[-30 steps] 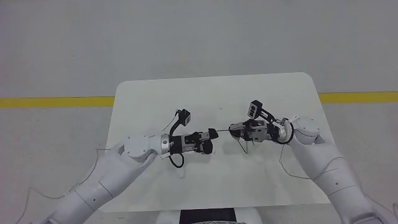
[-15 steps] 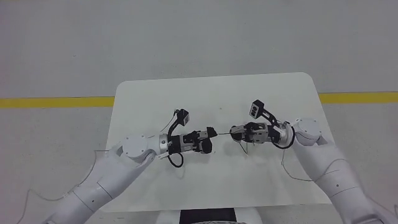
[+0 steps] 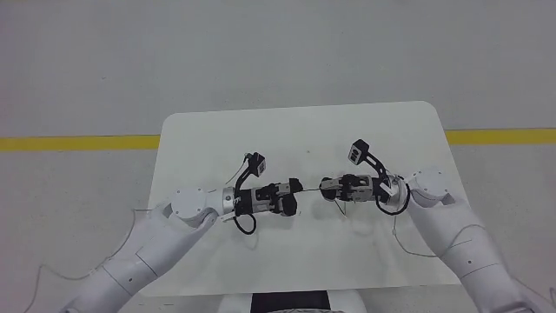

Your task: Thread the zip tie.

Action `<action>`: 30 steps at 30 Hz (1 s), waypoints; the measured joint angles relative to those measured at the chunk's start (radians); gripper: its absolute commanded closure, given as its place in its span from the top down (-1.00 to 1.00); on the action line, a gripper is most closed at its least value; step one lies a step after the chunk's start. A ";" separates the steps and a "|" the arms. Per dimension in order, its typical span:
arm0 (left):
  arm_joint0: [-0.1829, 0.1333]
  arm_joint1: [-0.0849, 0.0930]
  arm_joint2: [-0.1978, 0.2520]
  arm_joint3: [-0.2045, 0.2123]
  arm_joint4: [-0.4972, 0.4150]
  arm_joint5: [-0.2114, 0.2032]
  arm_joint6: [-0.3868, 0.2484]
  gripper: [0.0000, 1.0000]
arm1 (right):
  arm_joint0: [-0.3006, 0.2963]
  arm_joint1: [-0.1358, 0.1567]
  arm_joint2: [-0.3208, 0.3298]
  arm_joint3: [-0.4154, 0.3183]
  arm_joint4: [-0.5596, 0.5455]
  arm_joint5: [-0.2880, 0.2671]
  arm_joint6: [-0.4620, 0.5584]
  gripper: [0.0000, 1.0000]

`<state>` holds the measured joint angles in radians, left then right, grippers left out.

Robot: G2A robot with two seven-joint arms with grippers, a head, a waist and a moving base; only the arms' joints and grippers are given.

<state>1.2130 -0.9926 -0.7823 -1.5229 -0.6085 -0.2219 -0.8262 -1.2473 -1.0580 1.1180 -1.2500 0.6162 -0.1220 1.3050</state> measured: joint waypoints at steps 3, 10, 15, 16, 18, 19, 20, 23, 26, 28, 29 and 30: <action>0.000 0.000 0.000 0.000 0.000 0.000 0.000 1.00 | 0.000 0.000 0.000 0.000 0.000 0.000 0.000 -1.00; 0.000 0.000 0.000 0.000 0.000 0.000 0.000 1.00 | -0.013 0.001 0.006 -0.024 -0.012 -0.013 -0.043 -1.00; 0.000 0.000 0.000 0.000 0.000 0.000 0.000 1.00 | -0.022 0.006 0.026 -0.038 -0.111 -0.183 -0.068 -1.00; 0.000 0.000 0.000 0.000 0.000 0.000 0.000 1.00 | -0.026 0.006 0.027 -0.040 -0.115 -0.210 -0.069 -1.00; 0.000 0.000 0.000 0.000 0.000 0.000 0.000 1.00 | -0.031 0.006 0.040 -0.058 -0.118 -0.224 -0.069 -1.00; 0.000 0.000 0.000 0.000 0.000 0.000 0.000 1.00 | -0.035 0.006 0.048 -0.070 -0.129 -0.221 -0.070 -1.00; 0.000 0.000 0.000 0.000 0.000 0.000 0.000 1.00 | -0.042 0.005 0.061 -0.089 -0.144 -0.218 -0.069 -1.00; 0.000 0.000 0.000 0.000 0.000 0.000 0.000 1.00 | -0.066 0.000 0.098 -0.140 -0.182 -0.218 -0.067 -1.00; 0.000 0.000 0.000 0.000 0.000 0.000 0.000 1.00 | -0.073 -0.002 0.111 -0.154 -0.197 -0.218 -0.070 -1.00; 0.000 0.000 0.000 0.000 0.000 0.000 0.000 1.00 | -0.073 -0.002 0.110 -0.153 -0.195 -0.218 -0.070 -1.00; 0.000 0.000 0.000 0.000 0.000 0.000 0.000 1.00 | -0.073 -0.002 0.110 -0.153 -0.195 -0.218 -0.070 -1.00; 0.000 0.000 0.000 0.000 0.000 0.000 0.000 1.00 | -0.073 -0.002 0.110 -0.153 -0.195 -0.218 -0.070 -1.00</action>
<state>1.2131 -0.9926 -0.7823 -1.5229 -0.6086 -0.2219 -0.8262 -1.3198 -1.0595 1.2275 -1.4027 0.4213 -0.3400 1.2351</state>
